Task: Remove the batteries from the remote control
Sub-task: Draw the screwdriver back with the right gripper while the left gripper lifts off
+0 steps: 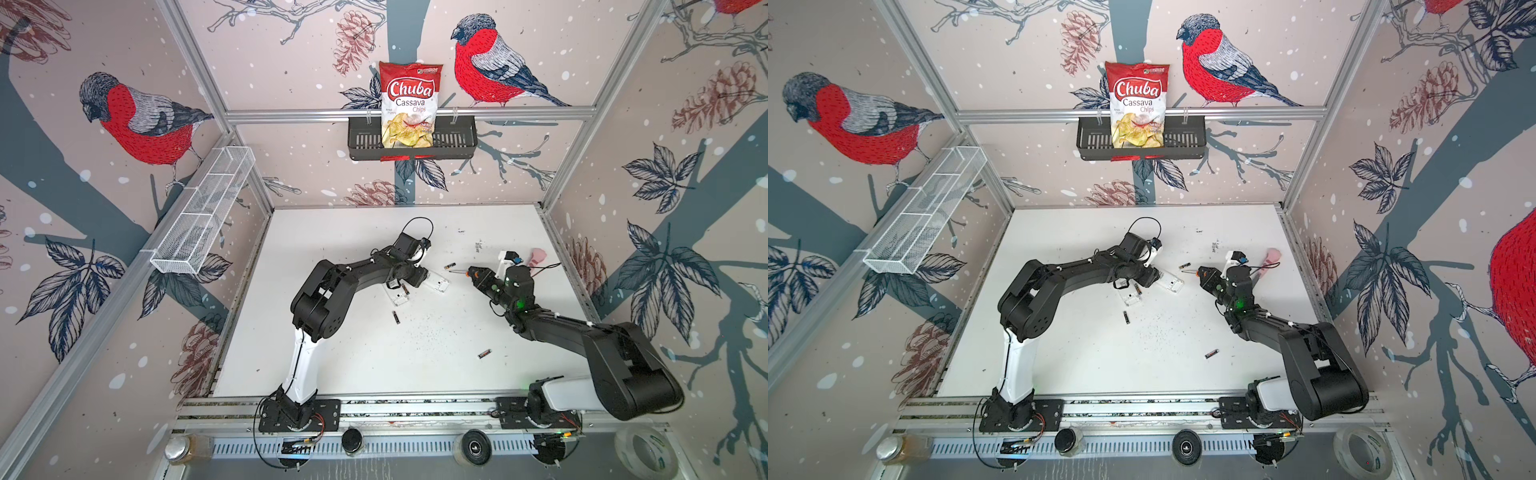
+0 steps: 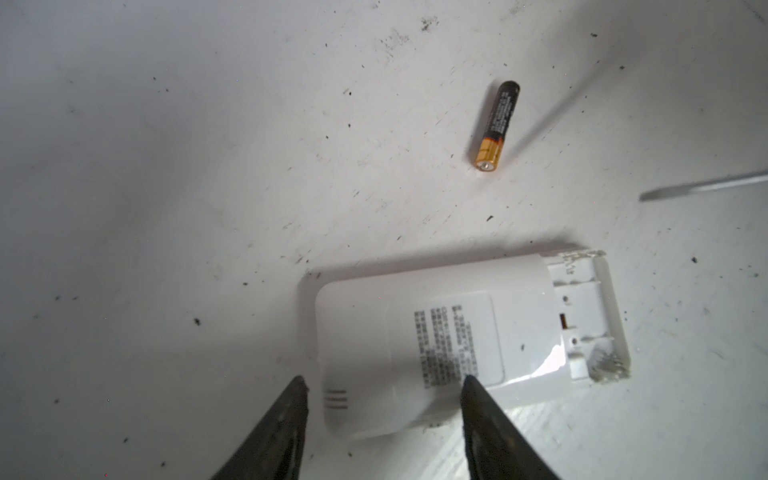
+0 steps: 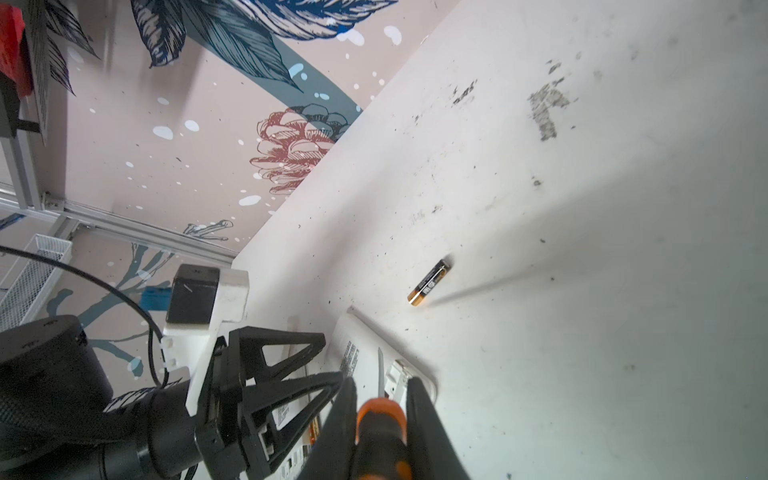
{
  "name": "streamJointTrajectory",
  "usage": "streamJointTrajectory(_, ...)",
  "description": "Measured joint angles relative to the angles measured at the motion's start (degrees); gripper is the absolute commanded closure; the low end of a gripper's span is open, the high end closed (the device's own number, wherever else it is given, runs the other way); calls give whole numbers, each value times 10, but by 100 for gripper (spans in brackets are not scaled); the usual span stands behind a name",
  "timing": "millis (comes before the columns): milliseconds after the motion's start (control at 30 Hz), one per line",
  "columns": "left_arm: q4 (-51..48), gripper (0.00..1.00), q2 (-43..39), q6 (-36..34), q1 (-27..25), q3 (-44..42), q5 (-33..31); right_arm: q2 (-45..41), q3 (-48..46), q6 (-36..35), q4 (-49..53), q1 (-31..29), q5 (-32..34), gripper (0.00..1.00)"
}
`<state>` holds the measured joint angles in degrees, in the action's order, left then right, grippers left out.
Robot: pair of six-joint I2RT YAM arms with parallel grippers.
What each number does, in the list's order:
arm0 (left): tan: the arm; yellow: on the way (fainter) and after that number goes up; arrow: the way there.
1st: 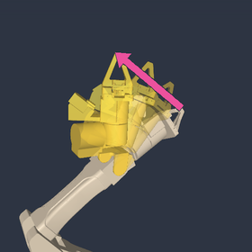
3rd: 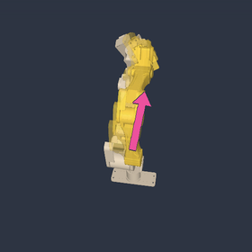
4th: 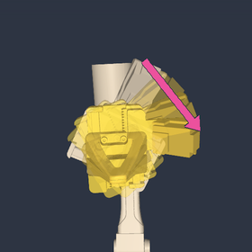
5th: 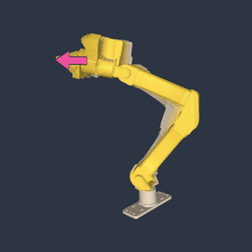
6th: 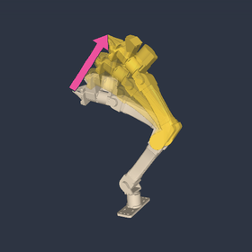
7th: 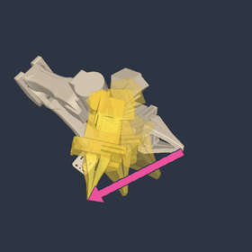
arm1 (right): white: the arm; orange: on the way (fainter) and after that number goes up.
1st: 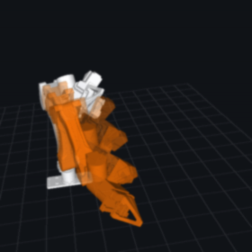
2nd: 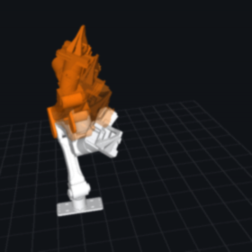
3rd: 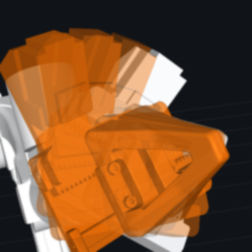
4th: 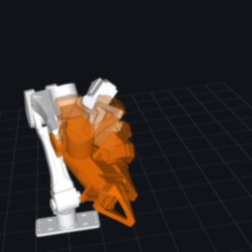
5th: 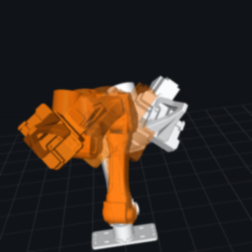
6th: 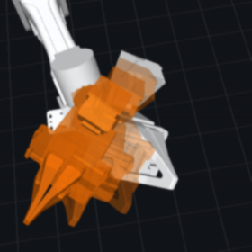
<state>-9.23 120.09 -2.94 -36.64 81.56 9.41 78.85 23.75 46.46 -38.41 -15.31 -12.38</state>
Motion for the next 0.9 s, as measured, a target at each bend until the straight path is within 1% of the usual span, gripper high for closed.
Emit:
streamJointTrajectory(133,0,20,-20,6,0,-9,0,0,-12,2,-1,45,-34,87)
streamJointTrajectory(300,9,12,-49,16,0,-24,-1,22,-14,17,-11,87,-91,80)
streamJointTrajectory(367,18,10,-64,21,0,-32,-2,35,-13,17,-19,96,-113,74)
streamJointTrajectory(433,29,4,-76,25,0,-41,-2,51,-10,20,-21,99,-133,67)
streamJointTrajectory(500,38,4,-88,31,0,-53,-2,70,-7,20,-28,101,-152,64)
streamJointTrajectory(633,51,4,-107,38,0,-75,-5,102,-7,30,-49,96,-179,62)
streamJointTrajectory(700,55,4,-113,42,0,-85,-5,115,-7,30,-54,92,-186,62)
streamJointTrajectory(900,60,4,-131,46,0,-108,-10,144,3,28,-64,78,-195,56)
